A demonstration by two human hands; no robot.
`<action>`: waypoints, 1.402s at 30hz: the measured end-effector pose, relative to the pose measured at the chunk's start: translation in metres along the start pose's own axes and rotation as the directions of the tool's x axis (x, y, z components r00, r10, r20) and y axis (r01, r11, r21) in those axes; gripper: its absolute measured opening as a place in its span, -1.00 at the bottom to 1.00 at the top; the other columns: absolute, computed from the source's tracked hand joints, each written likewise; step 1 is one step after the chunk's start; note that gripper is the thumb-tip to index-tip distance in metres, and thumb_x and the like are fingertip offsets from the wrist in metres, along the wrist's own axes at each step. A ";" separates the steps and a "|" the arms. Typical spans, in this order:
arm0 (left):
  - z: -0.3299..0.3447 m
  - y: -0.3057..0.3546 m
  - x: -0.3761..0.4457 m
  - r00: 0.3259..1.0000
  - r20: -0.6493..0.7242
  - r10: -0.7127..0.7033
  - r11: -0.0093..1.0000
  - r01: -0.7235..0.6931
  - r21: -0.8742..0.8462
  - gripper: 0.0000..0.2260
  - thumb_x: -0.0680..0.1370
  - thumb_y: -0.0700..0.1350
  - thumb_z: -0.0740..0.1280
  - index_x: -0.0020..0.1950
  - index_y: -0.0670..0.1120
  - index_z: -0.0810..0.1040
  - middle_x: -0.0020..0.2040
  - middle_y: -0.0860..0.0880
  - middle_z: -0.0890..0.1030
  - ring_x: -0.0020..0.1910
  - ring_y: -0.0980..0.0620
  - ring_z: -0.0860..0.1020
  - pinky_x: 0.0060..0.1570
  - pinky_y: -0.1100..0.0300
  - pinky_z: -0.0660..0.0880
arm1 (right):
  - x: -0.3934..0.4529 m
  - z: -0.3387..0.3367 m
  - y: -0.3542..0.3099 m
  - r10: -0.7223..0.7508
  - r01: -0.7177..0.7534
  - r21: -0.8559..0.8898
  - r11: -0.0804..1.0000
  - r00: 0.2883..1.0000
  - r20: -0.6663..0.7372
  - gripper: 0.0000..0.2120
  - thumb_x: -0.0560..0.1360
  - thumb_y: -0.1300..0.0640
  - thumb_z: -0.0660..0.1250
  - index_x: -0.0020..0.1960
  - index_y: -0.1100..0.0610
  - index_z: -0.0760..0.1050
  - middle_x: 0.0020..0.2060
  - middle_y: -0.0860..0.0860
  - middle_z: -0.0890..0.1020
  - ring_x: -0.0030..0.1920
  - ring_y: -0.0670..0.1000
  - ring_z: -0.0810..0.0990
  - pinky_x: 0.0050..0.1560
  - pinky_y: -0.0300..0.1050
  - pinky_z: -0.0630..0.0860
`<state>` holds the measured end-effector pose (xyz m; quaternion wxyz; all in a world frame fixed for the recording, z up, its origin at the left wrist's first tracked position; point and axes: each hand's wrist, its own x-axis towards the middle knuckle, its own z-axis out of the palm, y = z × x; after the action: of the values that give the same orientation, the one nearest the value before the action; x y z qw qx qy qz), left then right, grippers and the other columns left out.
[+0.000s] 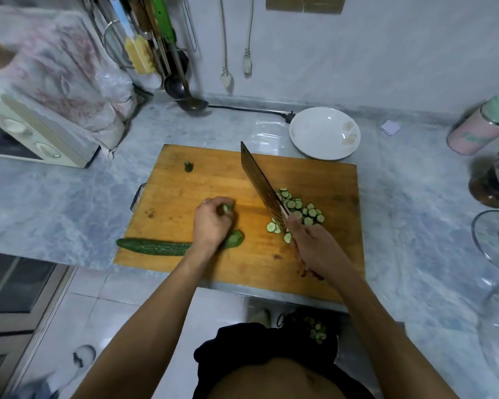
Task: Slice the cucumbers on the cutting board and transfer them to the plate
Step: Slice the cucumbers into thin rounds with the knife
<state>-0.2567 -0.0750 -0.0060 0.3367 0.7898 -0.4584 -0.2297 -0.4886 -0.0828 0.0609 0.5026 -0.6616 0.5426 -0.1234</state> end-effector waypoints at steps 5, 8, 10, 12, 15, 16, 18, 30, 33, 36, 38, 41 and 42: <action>-0.033 -0.036 0.047 0.958 -0.157 -0.241 0.970 0.234 -0.062 -0.79 0.52 -0.22 0.36 0.14 -0.12 0.64 0.08 -0.06 0.66 -0.05 0.10 0.55 -0.03 0.33 0.45 | 0.016 0.011 -0.017 -0.009 0.011 -0.073 0.997 1.000 0.023 -0.37 0.61 -0.31 -0.05 -0.29 0.15 0.45 -0.45 0.07 0.50 -0.53 -0.11 0.46 -0.31 -0.17 0.47; -0.046 -0.050 0.080 0.938 -0.222 -0.266 0.963 0.266 -0.034 -0.80 0.53 -0.17 0.37 0.13 -0.12 0.65 0.04 -0.08 0.67 -0.12 0.06 0.57 -0.07 0.31 0.46 | 0.027 0.020 -0.026 -0.022 0.026 -0.093 0.995 0.999 0.046 -0.35 0.62 -0.31 -0.04 -0.34 0.15 0.44 -0.50 0.05 0.49 -0.49 -0.03 0.45 -0.26 -0.06 0.46; -0.052 -0.055 0.098 0.938 -0.243 -0.246 0.969 0.246 -0.033 -0.80 0.52 -0.16 0.38 0.13 -0.11 0.65 0.04 -0.10 0.68 -0.06 0.00 0.61 0.00 0.25 0.51 | 0.033 0.025 -0.030 -0.033 0.039 -0.094 0.995 0.998 0.062 -0.35 0.61 -0.32 -0.04 -0.34 0.14 0.42 -0.49 0.07 0.47 -0.47 0.01 0.43 -0.27 -0.04 0.44; -0.054 -0.057 0.113 0.945 -0.247 -0.215 0.976 0.215 -0.026 -0.77 0.52 -0.17 0.38 0.16 -0.14 0.63 0.07 -0.11 0.67 0.02 -0.05 0.61 0.07 0.20 0.51 | 0.037 0.029 -0.033 -0.045 0.052 -0.104 0.993 0.997 0.068 -0.35 0.56 -0.37 -0.06 -0.34 0.13 0.40 -0.47 0.08 0.44 -0.45 0.02 0.40 -0.29 -0.06 0.38; -0.053 -0.058 0.123 0.949 -0.221 -0.224 0.974 0.221 -0.039 -0.73 0.51 -0.19 0.40 0.20 -0.16 0.60 0.12 -0.12 0.64 0.10 -0.06 0.58 0.13 0.23 0.45 | 0.039 0.029 -0.034 -0.065 0.073 -0.115 0.991 0.995 0.073 -0.33 0.51 -0.43 -0.07 -0.37 0.12 0.37 -0.49 0.07 0.41 -0.48 0.00 0.39 -0.31 -0.09 0.36; -0.053 -0.058 0.122 0.948 -0.225 -0.225 0.974 0.220 -0.047 -0.72 0.50 -0.19 0.41 0.20 -0.16 0.60 0.12 -0.12 0.64 0.10 -0.06 0.58 0.12 0.25 0.44 | 0.038 0.028 -0.033 -0.064 0.072 -0.118 0.990 0.995 0.073 -0.33 0.50 -0.43 -0.07 -0.37 0.12 0.37 -0.50 0.06 0.41 -0.49 0.00 0.39 -0.32 -0.10 0.37; -0.054 -0.059 0.113 0.947 -0.253 -0.200 0.980 0.188 -0.071 -0.72 0.48 -0.17 0.43 0.18 -0.14 0.61 0.11 -0.12 0.65 0.10 -0.06 0.59 0.14 0.25 0.47 | 0.036 0.025 -0.029 -0.042 0.049 -0.114 0.992 0.997 0.060 -0.34 0.51 -0.41 -0.05 -0.35 0.14 0.41 -0.51 0.05 0.43 -0.50 -0.02 0.41 -0.35 -0.13 0.39; -0.021 -0.042 -0.056 0.961 0.148 0.233 0.970 -0.241 0.040 -0.76 0.42 -0.07 0.50 0.07 -0.02 0.67 -0.02 0.06 0.63 -0.05 0.07 0.57 -0.04 0.25 0.50 | 0.007 0.027 0.009 0.042 -0.035 -0.085 0.996 0.995 0.086 -0.41 0.58 -0.35 -0.02 -0.32 0.10 0.37 -0.47 0.03 0.44 -0.45 0.00 0.43 -0.30 -0.08 0.38; -0.007 -0.038 -0.062 0.972 0.084 0.219 0.965 -0.229 0.129 -0.71 0.40 0.01 0.51 0.08 -0.02 0.64 0.01 0.00 0.64 -0.05 -0.04 0.59 -0.08 0.18 0.53 | 0.000 0.030 0.011 0.067 -0.059 -0.077 0.995 0.992 0.107 -0.40 0.59 -0.34 -0.03 -0.29 0.11 0.40 -0.46 0.04 0.46 -0.46 -0.01 0.45 -0.31 -0.08 0.42; 0.000 -0.035 -0.064 0.979 0.042 0.201 0.958 -0.206 0.201 -0.71 0.41 0.06 0.48 0.08 0.00 0.60 -0.01 -0.03 0.65 -0.08 -0.12 0.60 -0.10 0.10 0.54 | -0.006 0.030 0.011 0.120 -0.118 -0.025 0.993 0.983 0.138 -0.40 0.59 -0.35 -0.02 -0.28 0.12 0.41 -0.44 0.06 0.50 -0.48 0.01 0.47 -0.38 -0.12 0.42; 0.002 -0.033 -0.065 0.978 0.021 0.205 0.954 -0.205 0.219 -0.73 0.43 0.02 0.48 0.07 -0.03 0.59 -0.03 -0.06 0.65 -0.10 -0.15 0.60 -0.12 0.09 0.52 | -0.008 0.032 0.012 0.167 -0.175 0.030 0.984 0.969 0.180 -0.41 0.59 -0.34 0.01 -0.25 0.14 0.42 -0.42 0.07 0.53 -0.46 0.04 0.49 -0.37 -0.10 0.43; 0.004 -0.029 -0.067 0.978 0.012 0.209 0.957 -0.208 0.201 -0.75 0.43 -0.01 0.48 0.07 -0.03 0.60 -0.01 -0.05 0.66 -0.06 -0.12 0.60 -0.09 0.09 0.52 | -0.006 0.034 0.012 0.214 -0.235 0.070 0.969 0.950 0.230 -0.45 0.61 -0.29 0.06 -0.17 0.17 0.45 -0.38 0.05 0.62 -0.47 0.02 0.48 -0.38 -0.08 0.40; 0.006 -0.027 -0.068 0.977 0.019 0.214 0.959 -0.213 0.188 -0.75 0.43 -0.01 0.48 0.08 -0.02 0.60 0.00 -0.03 0.66 -0.05 -0.10 0.60 -0.09 0.10 0.52 | -0.005 0.034 0.011 0.226 -0.249 0.069 0.966 0.945 0.238 -0.47 0.61 -0.28 0.07 -0.13 0.17 0.47 -0.38 0.03 0.63 -0.49 0.02 0.45 -0.39 -0.10 0.37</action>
<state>-0.2772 -0.0072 -0.0262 0.2834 0.7643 -0.5603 -0.1467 -0.4726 -0.0591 0.0382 0.6047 -0.5757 0.5502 -0.0117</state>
